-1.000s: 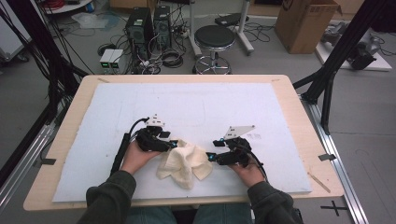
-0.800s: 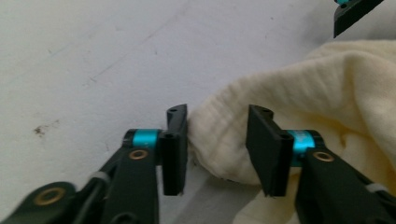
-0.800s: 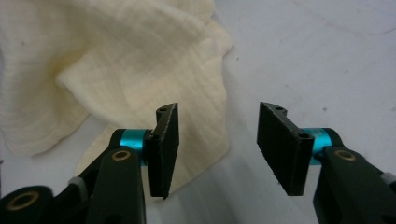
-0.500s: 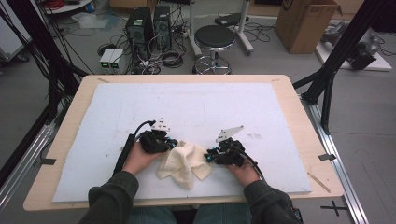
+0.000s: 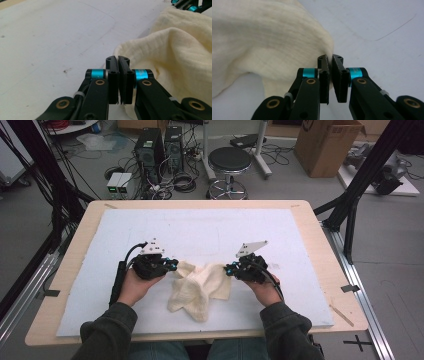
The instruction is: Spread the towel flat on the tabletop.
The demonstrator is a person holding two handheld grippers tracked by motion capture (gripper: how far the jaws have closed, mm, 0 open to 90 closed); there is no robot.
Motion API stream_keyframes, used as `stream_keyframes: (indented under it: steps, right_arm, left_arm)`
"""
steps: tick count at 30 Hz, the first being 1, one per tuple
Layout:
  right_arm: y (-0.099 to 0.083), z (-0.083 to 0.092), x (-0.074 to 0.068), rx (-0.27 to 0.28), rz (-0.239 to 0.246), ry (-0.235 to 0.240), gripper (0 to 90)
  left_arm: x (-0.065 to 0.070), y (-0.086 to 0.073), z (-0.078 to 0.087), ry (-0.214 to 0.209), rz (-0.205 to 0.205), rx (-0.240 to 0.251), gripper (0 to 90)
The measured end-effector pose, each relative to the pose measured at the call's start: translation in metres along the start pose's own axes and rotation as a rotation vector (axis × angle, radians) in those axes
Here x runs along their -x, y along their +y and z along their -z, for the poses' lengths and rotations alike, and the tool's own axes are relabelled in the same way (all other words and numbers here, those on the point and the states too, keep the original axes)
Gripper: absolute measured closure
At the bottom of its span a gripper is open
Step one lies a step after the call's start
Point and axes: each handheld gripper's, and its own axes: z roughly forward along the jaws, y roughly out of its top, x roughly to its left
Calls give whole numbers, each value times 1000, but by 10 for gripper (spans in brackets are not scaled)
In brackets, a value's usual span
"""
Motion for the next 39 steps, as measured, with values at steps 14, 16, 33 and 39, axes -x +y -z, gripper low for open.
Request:
stream_keyframes:
  steps: [14, 16, 33, 39]
  right_arm:
    - [11, 21, 16, 3, -6, -57, 840]
    - [5, 20, 12, -25, 2, -36, 840]
    - [-17, 10, -3, -45, 35, 46, 791]
    - [-16, 8, 3, -37, 28, 38, 793]
  left_arm:
    - [-15, -10, 19, 76, 32, -7, 869]
    - [-13, -15, 19, 66, 25, -34, 869]
    - [25, -54, 37, -227, -61, -100, 664]
    - [2, -29, 47, -226, 6, 21, 537]
